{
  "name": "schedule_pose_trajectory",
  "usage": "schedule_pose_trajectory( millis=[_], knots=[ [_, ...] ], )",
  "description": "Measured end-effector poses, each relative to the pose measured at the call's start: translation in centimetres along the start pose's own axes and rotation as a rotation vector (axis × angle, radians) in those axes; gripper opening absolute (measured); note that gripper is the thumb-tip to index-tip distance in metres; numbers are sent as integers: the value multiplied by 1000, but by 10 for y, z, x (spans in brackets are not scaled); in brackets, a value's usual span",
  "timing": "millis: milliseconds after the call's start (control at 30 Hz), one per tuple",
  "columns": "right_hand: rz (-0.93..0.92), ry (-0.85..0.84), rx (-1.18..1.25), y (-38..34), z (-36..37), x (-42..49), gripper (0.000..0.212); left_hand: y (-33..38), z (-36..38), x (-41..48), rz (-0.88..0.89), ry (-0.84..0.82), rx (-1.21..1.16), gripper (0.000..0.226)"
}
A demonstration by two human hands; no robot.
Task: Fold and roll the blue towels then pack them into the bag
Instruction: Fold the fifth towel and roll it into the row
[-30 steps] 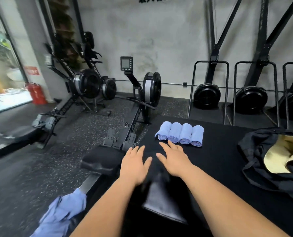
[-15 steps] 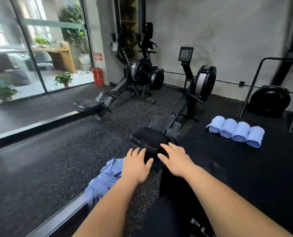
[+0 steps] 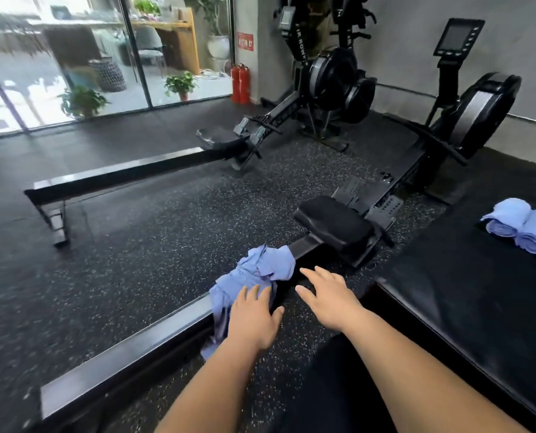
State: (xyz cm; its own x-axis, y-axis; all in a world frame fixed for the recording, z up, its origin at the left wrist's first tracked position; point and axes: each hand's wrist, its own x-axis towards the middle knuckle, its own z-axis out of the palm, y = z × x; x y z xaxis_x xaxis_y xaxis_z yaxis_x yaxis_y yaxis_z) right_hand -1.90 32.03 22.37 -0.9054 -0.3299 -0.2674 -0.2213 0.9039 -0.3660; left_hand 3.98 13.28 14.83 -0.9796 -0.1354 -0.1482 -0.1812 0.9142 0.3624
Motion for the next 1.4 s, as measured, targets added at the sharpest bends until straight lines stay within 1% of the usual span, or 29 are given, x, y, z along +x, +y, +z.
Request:
schedule_pose_trajectory(
  millis=[267, 433, 600, 733, 967, 1100, 1167, 1200, 1267, 1333, 1400],
  knots=[
    [-7, -155, -35, -13, 69, 32, 61, -57, 35, 4, -109, -92, -6, 70],
    [-67, -189, -104, -24, 94, 59, 57, -87, 60, 18, -184, -153, -6, 71],
    [-144, -273, -211, -38, 120, 87, 57, -110, 81, 36, -233, -183, -2, 72],
    [-189, -295, -219, -48, 143, 109, 56, -122, 85, 55, -225, -171, 6, 69],
    [-167, -323, -182, -44, 175, 141, 55, -149, 92, 106, -183, -139, 101, 64],
    [-142, -293, -118, -46, 186, 156, 54, -162, 94, 136, -160, -209, 130, 67],
    [-129, -287, -96, -48, 190, 162, 54, -167, 98, 146, -145, -241, 145, 72],
    [-123, -288, -87, -48, 191, 163, 54, -168, 99, 148, -140, -239, 156, 76],
    [-111, -288, -65, -47, 192, 165, 54, -169, 101, 150, -132, -231, 170, 74],
    [-95, -288, -42, -45, 190, 166, 54, -169, 100, 151, -116, -222, 157, 71],
    [-78, -287, -12, -44, 188, 165, 54, -167, 96, 150, -132, -182, 86, 69]
  ],
)
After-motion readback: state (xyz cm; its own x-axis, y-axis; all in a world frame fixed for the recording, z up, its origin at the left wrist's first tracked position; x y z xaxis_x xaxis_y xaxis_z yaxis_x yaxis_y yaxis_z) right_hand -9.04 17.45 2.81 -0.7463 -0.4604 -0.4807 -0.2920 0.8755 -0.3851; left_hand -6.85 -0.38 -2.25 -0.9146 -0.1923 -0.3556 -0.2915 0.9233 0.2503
